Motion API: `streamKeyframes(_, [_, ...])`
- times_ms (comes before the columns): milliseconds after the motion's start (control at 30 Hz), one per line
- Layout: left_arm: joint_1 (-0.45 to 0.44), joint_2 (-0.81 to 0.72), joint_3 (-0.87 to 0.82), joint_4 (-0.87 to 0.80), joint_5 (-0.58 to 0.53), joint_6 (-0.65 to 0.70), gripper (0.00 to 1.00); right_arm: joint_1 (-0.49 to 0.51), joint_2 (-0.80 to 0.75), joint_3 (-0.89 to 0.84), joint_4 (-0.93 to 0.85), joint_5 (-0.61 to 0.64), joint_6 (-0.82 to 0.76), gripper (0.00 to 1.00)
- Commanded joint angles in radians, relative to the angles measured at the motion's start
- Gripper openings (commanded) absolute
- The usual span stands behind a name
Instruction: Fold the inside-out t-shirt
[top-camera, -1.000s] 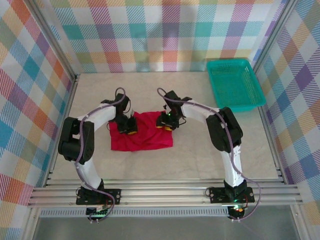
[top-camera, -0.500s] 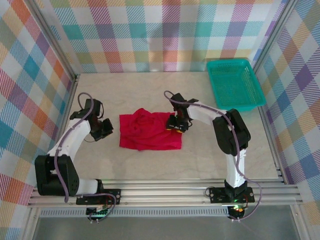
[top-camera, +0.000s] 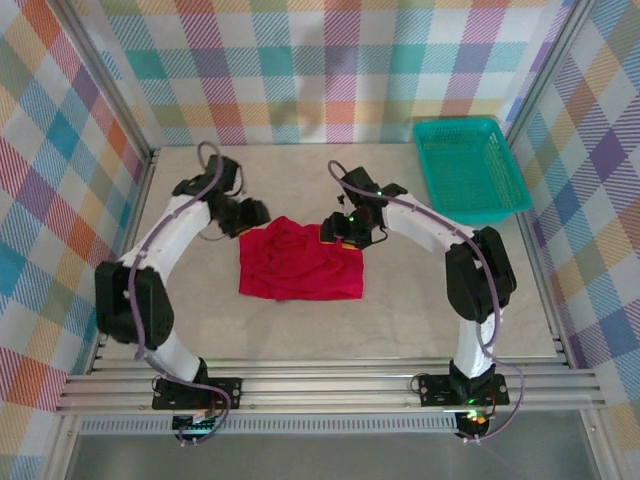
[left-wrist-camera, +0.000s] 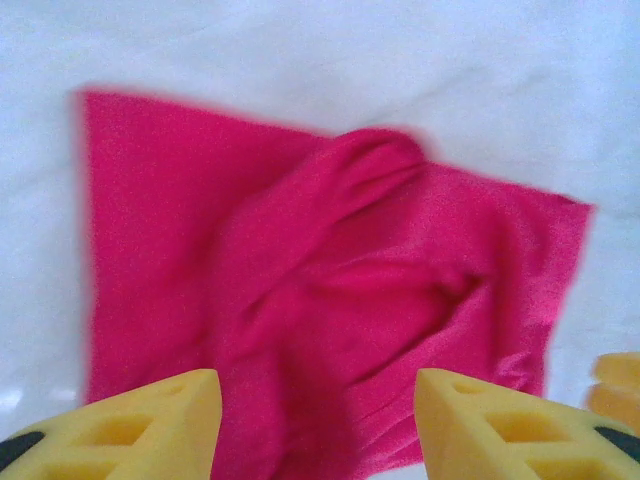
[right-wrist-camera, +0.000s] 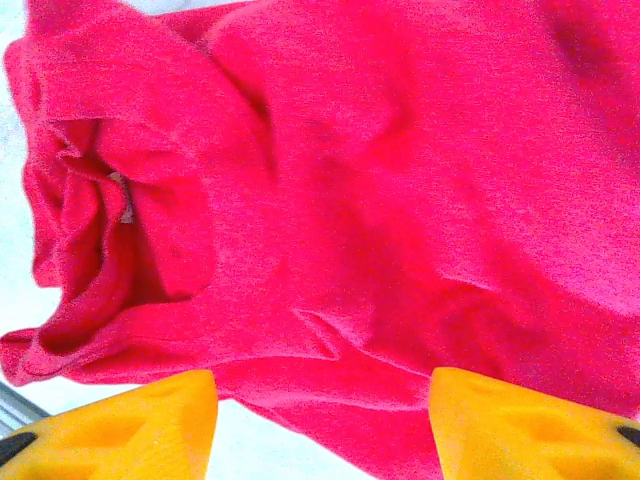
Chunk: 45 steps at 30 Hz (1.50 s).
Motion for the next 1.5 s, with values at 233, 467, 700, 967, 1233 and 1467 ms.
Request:
streamKeyframes(233, [-0.079,0.349,0.262,-0.017,0.041,0.076,0.50,-0.036,-0.100,-0.124,-0.020,0.026,0.001,0.58])
streamKeyframes(467, [-0.081,0.491,0.389,-0.081,0.010,0.114,0.15,-0.004,-0.078,-0.191,0.100,-0.054,0.045,0.59])
streamKeyframes(700, [-0.035,0.415,0.408,-0.153,-0.031,0.135,0.00,-0.007,0.106,-0.189,0.119,0.005,0.083,0.56])
streamKeyframes(967, [0.137,0.278,0.170,-0.016,0.033,0.109,0.00,-0.009,0.076,-0.254,0.088,0.069,0.065,0.55])
streamKeyframes(1233, [0.229,0.263,0.078,0.026,0.039,0.098,0.05,-0.007,0.078,-0.182,0.026,0.072,0.020,0.55])
streamKeyframes(1467, [0.147,0.031,0.015,-0.003,0.062,0.048,0.57,0.003,0.031,-0.022,-0.038,-0.012,-0.032,0.60])
